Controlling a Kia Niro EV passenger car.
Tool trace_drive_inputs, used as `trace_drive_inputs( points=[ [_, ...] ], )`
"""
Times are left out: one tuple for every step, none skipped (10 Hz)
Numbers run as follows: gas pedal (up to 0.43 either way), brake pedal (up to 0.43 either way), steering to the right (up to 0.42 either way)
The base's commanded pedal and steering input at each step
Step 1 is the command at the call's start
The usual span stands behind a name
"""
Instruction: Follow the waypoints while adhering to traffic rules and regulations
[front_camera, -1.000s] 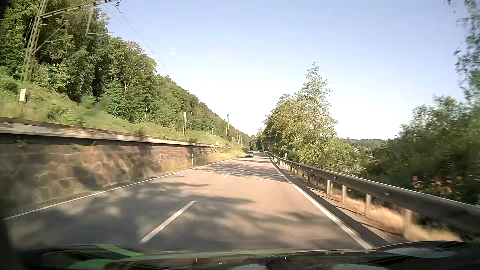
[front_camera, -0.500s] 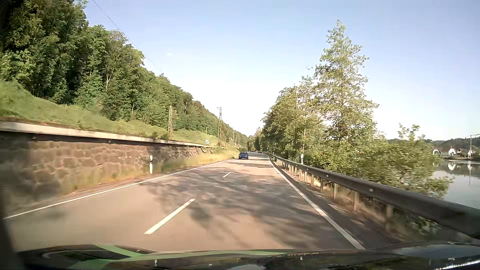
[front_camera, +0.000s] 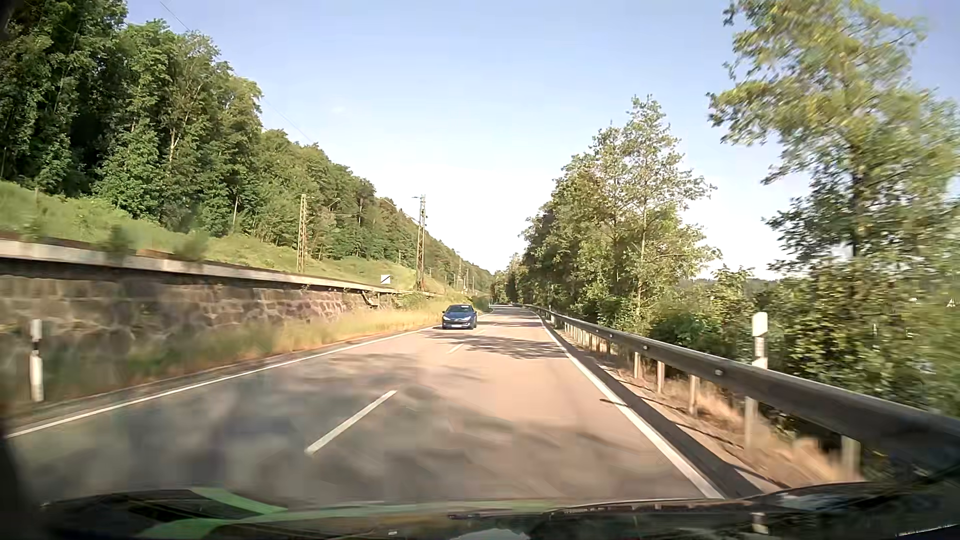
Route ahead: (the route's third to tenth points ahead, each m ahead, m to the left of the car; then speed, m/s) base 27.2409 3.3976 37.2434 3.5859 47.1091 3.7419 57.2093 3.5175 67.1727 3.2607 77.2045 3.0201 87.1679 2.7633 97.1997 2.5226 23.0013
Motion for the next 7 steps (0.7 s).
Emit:
trace_drive_inputs(
  points=[
    [0.24,0.0,0.003],
    [0.24,0.0,0.003],
    [0.24,0.0,0.003],
    [0.24,0.0,0.003],
    [0.248,0.0,0.003],
    [0.248,0.0,0.003],
    [0.248,0.0,0.003]
  ],
)
